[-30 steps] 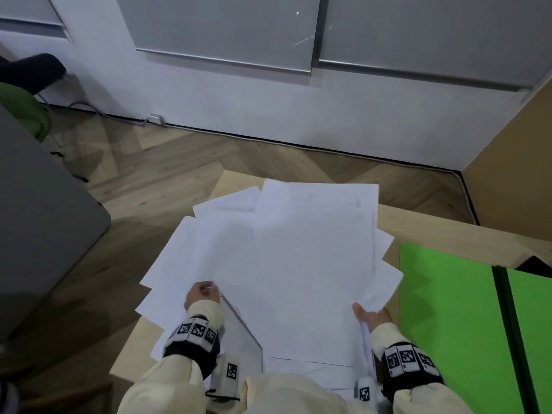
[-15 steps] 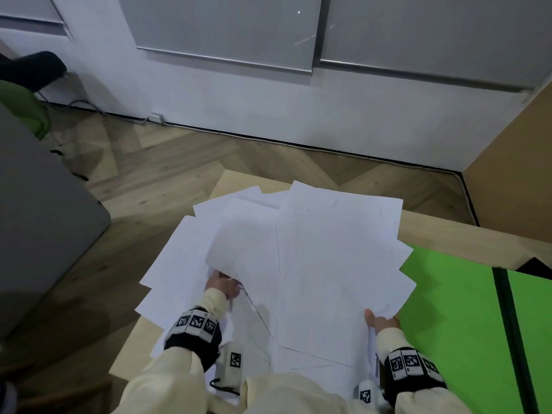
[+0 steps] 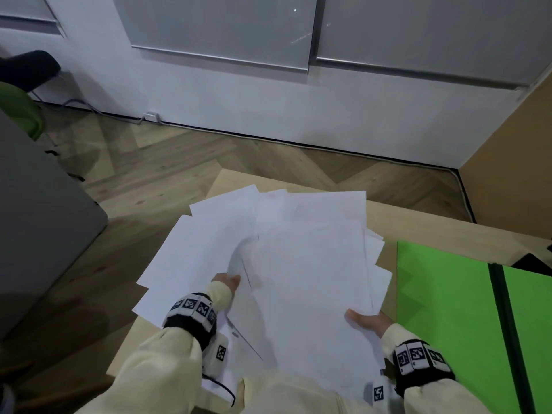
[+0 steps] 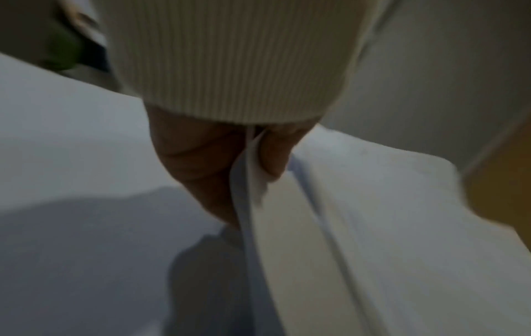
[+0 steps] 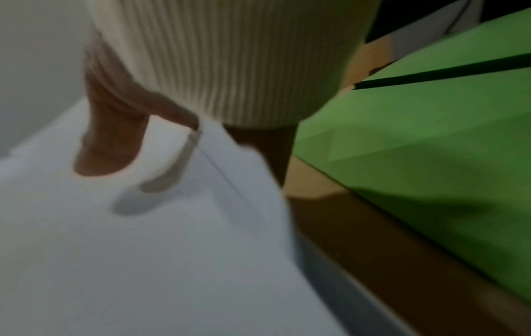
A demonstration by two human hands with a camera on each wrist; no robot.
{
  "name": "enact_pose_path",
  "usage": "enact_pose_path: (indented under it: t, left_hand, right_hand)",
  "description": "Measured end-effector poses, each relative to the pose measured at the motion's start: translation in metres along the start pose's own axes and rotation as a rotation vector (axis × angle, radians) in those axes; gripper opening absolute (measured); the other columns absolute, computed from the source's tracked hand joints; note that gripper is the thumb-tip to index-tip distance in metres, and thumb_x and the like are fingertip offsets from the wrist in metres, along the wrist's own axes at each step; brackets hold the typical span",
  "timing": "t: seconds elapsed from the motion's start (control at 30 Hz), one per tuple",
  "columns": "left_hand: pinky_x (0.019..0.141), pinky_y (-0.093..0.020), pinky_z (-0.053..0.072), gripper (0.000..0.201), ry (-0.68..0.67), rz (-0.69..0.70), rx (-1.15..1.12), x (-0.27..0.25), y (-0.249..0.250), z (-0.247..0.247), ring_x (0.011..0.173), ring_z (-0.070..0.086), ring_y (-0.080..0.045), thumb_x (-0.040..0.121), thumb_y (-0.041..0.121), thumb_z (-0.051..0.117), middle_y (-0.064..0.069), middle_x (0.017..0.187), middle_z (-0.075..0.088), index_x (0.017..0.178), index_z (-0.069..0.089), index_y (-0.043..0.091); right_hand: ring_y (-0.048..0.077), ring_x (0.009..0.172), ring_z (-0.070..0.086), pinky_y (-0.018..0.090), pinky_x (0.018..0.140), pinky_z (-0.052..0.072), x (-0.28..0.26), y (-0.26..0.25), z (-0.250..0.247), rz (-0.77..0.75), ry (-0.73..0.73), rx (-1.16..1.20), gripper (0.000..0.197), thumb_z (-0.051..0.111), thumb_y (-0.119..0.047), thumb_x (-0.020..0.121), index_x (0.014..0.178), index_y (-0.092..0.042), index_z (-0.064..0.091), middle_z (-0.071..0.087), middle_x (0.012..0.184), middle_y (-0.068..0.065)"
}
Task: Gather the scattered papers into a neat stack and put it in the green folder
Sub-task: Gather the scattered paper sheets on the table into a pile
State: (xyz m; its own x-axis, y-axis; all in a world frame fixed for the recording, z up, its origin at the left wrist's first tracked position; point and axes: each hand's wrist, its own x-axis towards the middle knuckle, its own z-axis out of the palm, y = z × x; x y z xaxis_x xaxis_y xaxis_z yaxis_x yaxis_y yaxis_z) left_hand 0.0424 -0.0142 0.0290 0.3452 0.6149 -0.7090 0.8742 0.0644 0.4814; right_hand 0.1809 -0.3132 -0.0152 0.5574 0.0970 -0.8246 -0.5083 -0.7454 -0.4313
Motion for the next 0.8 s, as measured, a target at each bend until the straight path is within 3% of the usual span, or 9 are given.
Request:
enact_pose_path:
  t: [0.1, 0.2, 0.3, 0.4, 0.5, 0.57, 0.63, 0.67, 0.8]
  left_hand:
    - [0.083, -0.029, 0.044, 0.041, -0.058, -0.025, 0.125, -0.006, 0.002, 0.013, 0.089, 0.054, -0.028, 0.092, 0.031, 0.042, -0.012, 0.096, 0.054, 0.111, 0.057, -0.001]
    - [0.084, -0.03, 0.044, 0.058, -0.067, -0.017, -0.019, -0.003, -0.003, 0.015, 0.096, 0.06, -0.032, 0.082, 0.044, 0.057, -0.012, 0.099, 0.059, 0.12, 0.056, 0.0]
    - [0.102, -0.037, 0.043, 0.084, -0.121, 0.006, -0.142, 0.001, -0.011, 0.009, 0.113, 0.058, -0.034, 0.069, 0.067, 0.061, -0.02, 0.123, 0.06, 0.124, 0.055, 0.002]
    - [0.107, -0.042, 0.042, 0.098, -0.178, 0.038, -0.276, -0.004, -0.021, 0.008, 0.109, 0.058, -0.031, 0.044, 0.078, 0.068, -0.021, 0.126, 0.058, 0.11, 0.061, 0.006]
    - [0.104, -0.041, 0.043, 0.106, -0.157, 0.076, -0.184, -0.002, -0.033, 0.024, 0.112, 0.059, -0.031, 0.055, 0.074, 0.061, -0.014, 0.129, 0.059, 0.133, 0.048, 0.004]
    - [0.1, -0.045, 0.047, 0.113, -0.17, 0.105, -0.2, -0.002, -0.034, 0.036, 0.108, 0.062, -0.032, 0.041, 0.076, 0.065, -0.014, 0.119, 0.066, 0.128, 0.053, 0.006]
    - [0.101, -0.044, 0.046, 0.094, -0.22, 0.139, -0.124, -0.007, -0.028, 0.044, 0.111, 0.061, -0.032, 0.056, 0.063, 0.071, -0.015, 0.121, 0.065, 0.128, 0.054, 0.006]
    - [0.102, -0.042, 0.046, 0.078, -0.212, 0.141, -0.066, -0.009, -0.025, 0.046, 0.113, 0.06, -0.031, 0.068, 0.053, 0.07, -0.014, 0.123, 0.064, 0.128, 0.054, 0.006]
    - [0.094, -0.039, 0.052, 0.032, -0.086, 0.137, -0.05, 0.0, -0.026, 0.039, 0.094, 0.066, -0.027, 0.079, 0.035, 0.066, -0.01, 0.09, 0.07, 0.096, 0.068, 0.007]
  right_hand:
    - [0.029, 0.139, 0.034, 0.036, 0.113, 0.031, -0.005, -0.011, 0.012, 0.002, 0.081, -0.127, 0.1, 0.075, -0.042, 0.071, 0.143, 0.004, 0.024, 0.032, 0.151, 0.016]
    - [0.03, 0.135, 0.04, 0.036, 0.11, 0.034, -0.005, -0.012, 0.008, -0.054, 0.084, -0.103, 0.079, 0.069, -0.029, 0.081, 0.139, 0.006, 0.029, 0.038, 0.147, 0.018]
    - [0.031, 0.131, 0.044, 0.036, 0.111, 0.033, 0.0, -0.005, -0.003, -0.092, 0.117, 0.039, 0.072, 0.069, -0.023, 0.081, 0.137, 0.008, 0.035, 0.043, 0.143, 0.019]
    - [0.027, 0.126, 0.047, 0.036, 0.114, 0.029, 0.0, 0.006, -0.006, -0.138, 0.109, 0.231, 0.074, 0.077, -0.016, 0.074, 0.133, 0.01, 0.041, 0.047, 0.138, 0.018]
    - [0.025, 0.123, 0.049, 0.04, 0.111, 0.034, 0.005, 0.013, 0.007, -0.161, -0.077, 0.231, 0.137, 0.091, -0.051, 0.014, 0.13, 0.006, 0.046, 0.05, 0.136, 0.013]
    - [0.025, 0.127, 0.047, 0.034, 0.107, 0.035, -0.013, -0.002, 0.017, -0.15, -0.147, 0.076, 0.129, 0.09, -0.052, 0.031, 0.136, 0.003, 0.04, 0.047, 0.139, 0.012]
    - [0.029, 0.134, 0.041, 0.033, 0.107, 0.034, -0.013, -0.01, 0.028, -0.086, -0.004, 0.014, 0.089, 0.074, -0.037, 0.075, 0.141, 0.003, 0.03, 0.039, 0.146, 0.015]
    - [0.031, 0.136, 0.037, 0.035, 0.108, 0.033, -0.014, -0.014, 0.03, -0.071, 0.081, -0.007, 0.082, 0.066, -0.034, 0.083, 0.143, 0.004, 0.025, 0.034, 0.149, 0.017]
    - [0.036, 0.135, 0.037, 0.04, 0.108, 0.034, -0.008, -0.015, 0.024, -0.035, 0.234, 0.042, 0.074, 0.064, -0.025, 0.086, 0.142, 0.005, 0.026, 0.036, 0.148, 0.02]
